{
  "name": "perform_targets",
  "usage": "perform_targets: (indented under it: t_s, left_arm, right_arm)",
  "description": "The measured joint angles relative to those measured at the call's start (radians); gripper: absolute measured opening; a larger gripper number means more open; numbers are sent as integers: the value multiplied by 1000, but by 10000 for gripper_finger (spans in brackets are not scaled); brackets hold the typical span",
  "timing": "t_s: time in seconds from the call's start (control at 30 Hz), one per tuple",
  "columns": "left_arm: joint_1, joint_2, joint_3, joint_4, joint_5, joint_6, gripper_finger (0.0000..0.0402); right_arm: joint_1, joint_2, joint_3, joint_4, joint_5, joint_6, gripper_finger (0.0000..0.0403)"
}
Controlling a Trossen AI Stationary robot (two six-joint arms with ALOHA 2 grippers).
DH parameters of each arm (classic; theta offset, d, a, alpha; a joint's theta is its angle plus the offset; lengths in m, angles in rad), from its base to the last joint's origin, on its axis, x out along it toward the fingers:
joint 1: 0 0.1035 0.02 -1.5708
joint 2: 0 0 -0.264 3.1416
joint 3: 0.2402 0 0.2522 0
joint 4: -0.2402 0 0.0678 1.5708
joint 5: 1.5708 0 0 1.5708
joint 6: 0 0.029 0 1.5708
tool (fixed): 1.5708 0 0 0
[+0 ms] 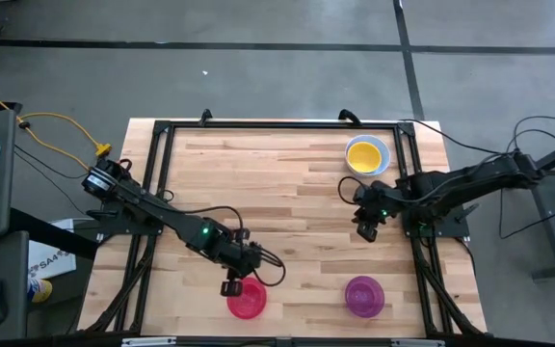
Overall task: Nest bowls inside each other
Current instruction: Stack the pink bowl on top of the yellow bowl
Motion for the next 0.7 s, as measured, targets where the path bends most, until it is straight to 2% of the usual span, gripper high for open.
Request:
perform_targets:
  t_s: [0.17,0.7]
  left_arm:
    - [-24,0,0,-3,22,55,58]
    - [-47,130,-1,5,17,51,58]
  right_arm:
    - [0,13,0,1,-1,-7,100]
    - [0,24,0,11,-11,-20,101]
